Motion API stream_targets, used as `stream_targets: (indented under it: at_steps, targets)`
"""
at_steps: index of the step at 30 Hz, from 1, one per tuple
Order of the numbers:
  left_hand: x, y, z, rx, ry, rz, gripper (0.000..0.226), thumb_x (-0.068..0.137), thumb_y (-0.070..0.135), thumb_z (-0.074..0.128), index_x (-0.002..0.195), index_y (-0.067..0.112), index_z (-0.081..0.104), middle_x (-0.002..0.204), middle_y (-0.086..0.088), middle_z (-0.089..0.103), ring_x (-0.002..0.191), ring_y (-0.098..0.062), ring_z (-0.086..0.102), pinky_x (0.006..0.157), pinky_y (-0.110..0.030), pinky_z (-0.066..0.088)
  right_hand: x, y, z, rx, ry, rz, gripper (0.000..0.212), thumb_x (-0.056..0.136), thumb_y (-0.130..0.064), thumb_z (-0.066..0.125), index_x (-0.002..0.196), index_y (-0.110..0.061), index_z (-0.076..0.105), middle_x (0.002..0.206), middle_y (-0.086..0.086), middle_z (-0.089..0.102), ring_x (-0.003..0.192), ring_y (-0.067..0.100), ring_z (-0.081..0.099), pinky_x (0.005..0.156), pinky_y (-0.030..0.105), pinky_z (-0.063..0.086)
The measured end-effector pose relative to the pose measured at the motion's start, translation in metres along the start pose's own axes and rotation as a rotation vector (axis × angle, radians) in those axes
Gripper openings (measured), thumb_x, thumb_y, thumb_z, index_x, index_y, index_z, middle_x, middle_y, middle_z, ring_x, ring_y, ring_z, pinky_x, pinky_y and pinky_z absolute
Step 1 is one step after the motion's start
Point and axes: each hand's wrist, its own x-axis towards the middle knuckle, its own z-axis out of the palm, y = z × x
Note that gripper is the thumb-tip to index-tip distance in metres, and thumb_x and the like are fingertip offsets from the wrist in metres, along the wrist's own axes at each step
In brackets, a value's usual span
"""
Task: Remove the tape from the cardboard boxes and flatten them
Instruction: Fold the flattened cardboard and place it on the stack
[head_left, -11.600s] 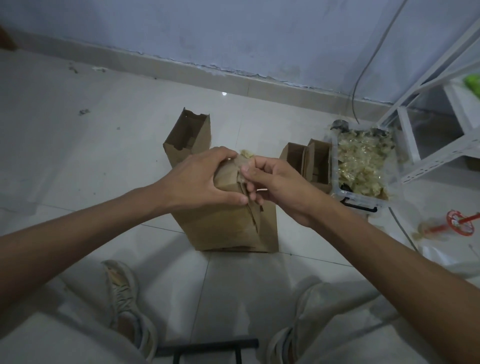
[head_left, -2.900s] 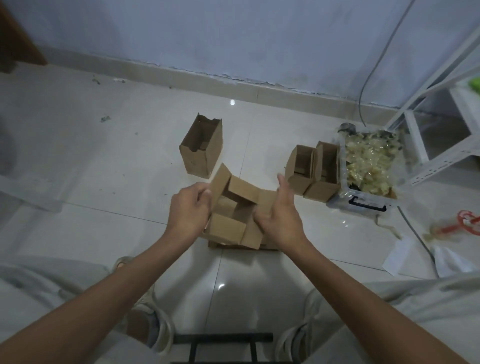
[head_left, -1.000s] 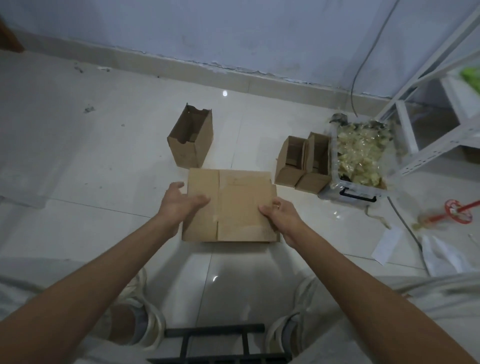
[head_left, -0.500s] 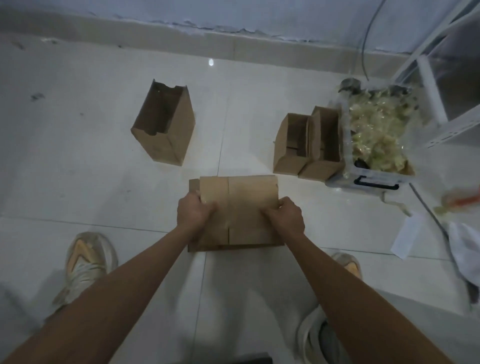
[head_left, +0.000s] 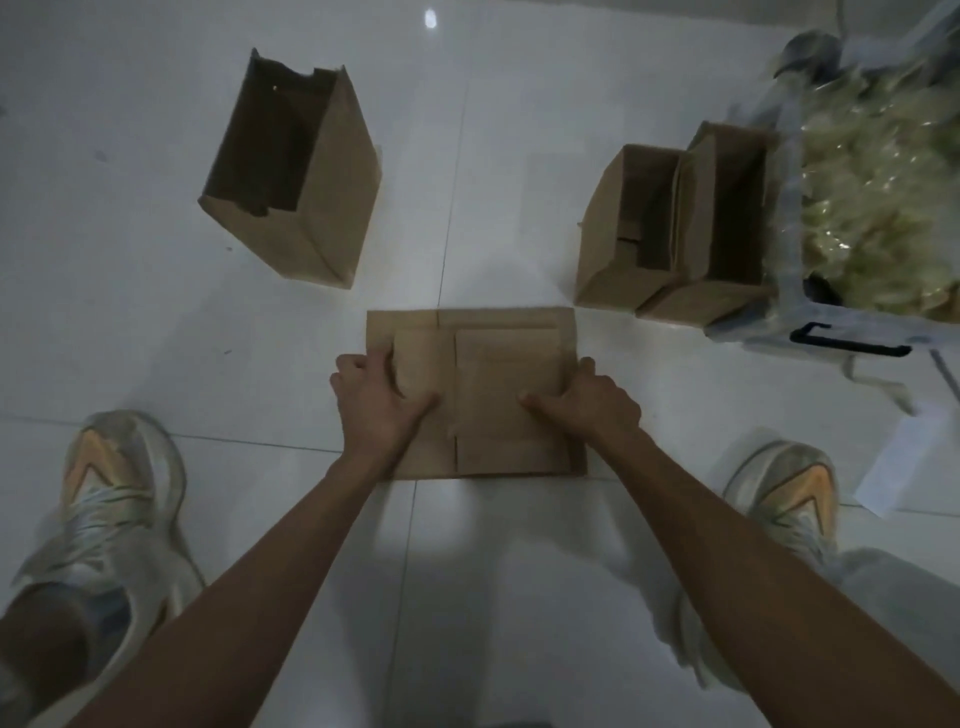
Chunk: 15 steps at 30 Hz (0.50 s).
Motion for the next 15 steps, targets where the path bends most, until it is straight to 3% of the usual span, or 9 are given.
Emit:
stream_targets:
  at_steps: [5, 7, 12, 15]
  targets:
    - [0.006, -0.012, 0.002, -0.087, -0.028, 0.025, 0.101, 0.065, 0.056, 0.093, 0.150, 0.030, 0.047, 0.129, -0.002, 0.037, 0.119, -0.023, 0.039, 0.099, -0.031, 0.043, -0.003, -0.001, 0.005, -0.019, -0.023, 0.033, 0.111, 0.076, -0.089, 0.060, 0.148, -0.009, 0.034, 0.139, 0.015, 0.060, 0.123, 0.037, 0.062, 0.083, 0.041, 0.045]
    - [0.003, -0.010, 0.001, -0.088, -0.017, 0.036, 0.100, 0.066, 0.055, 0.092, 0.151, 0.029, 0.046, 0.128, -0.001, 0.038, 0.119, -0.023, 0.040, 0.099, -0.032, 0.044, -0.003, -0.002, 0.006, 0.008, -0.035, 0.052, 0.115, 0.075, -0.089, 0.062, 0.151, -0.009, 0.030, 0.142, 0.015, 0.058, 0.126, 0.038, 0.060, 0.087, 0.043, 0.048]
    - [-0.003, -0.002, -0.001, -0.041, 0.029, 0.007, 0.110, 0.067, 0.059, 0.088, 0.154, 0.024, 0.031, 0.137, -0.007, 0.040, 0.127, -0.029, 0.041, 0.100, -0.044, 0.049, -0.003, -0.005, 0.004, 0.180, -0.117, 0.118, 0.124, 0.070, -0.083, 0.070, 0.158, -0.011, 0.018, 0.154, 0.015, 0.047, 0.135, 0.038, 0.053, 0.104, 0.050, 0.051]
    - [-0.007, 0.002, -0.006, 0.014, 0.040, -0.004, 0.108, 0.067, 0.062, 0.086, 0.151, 0.024, 0.030, 0.138, -0.007, 0.042, 0.127, -0.029, 0.043, 0.096, -0.050, 0.052, -0.006, -0.003, -0.010, 0.329, -0.218, 0.142, 0.121, 0.073, -0.084, 0.068, 0.157, -0.009, 0.023, 0.154, 0.014, 0.047, 0.129, 0.036, 0.058, 0.090, 0.048, 0.059]
